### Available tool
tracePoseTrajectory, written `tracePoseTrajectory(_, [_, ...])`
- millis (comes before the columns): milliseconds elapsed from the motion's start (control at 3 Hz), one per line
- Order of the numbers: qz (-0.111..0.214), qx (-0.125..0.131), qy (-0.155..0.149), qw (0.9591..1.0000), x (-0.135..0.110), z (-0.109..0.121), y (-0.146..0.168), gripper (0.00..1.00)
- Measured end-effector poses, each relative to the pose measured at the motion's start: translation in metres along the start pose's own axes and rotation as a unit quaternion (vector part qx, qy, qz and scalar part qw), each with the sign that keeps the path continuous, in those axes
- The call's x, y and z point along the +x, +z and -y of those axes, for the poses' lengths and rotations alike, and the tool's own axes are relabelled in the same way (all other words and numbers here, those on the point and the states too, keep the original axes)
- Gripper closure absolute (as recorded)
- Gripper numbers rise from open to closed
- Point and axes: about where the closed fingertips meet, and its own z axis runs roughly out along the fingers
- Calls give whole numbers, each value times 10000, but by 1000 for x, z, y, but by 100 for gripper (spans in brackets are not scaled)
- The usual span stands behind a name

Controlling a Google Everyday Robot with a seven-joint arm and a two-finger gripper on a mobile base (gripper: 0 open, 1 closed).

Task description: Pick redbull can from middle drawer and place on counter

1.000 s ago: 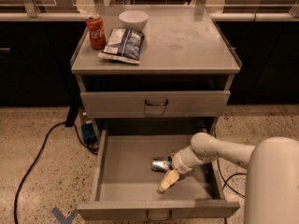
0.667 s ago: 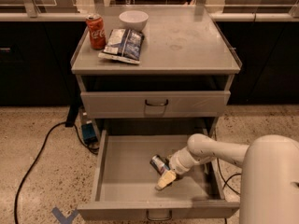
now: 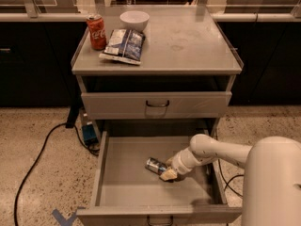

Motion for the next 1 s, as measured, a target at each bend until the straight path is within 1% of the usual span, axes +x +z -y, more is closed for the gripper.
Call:
tracePoseTrajectory(333, [1, -1, 0, 10000, 0, 0, 0, 86])
tracePoseTrajectory(667, [155, -151, -36, 9998, -7, -6, -8, 100])
tracePoseTrajectory(1000, [512, -347, -260, 9977, -41, -16, -47, 100])
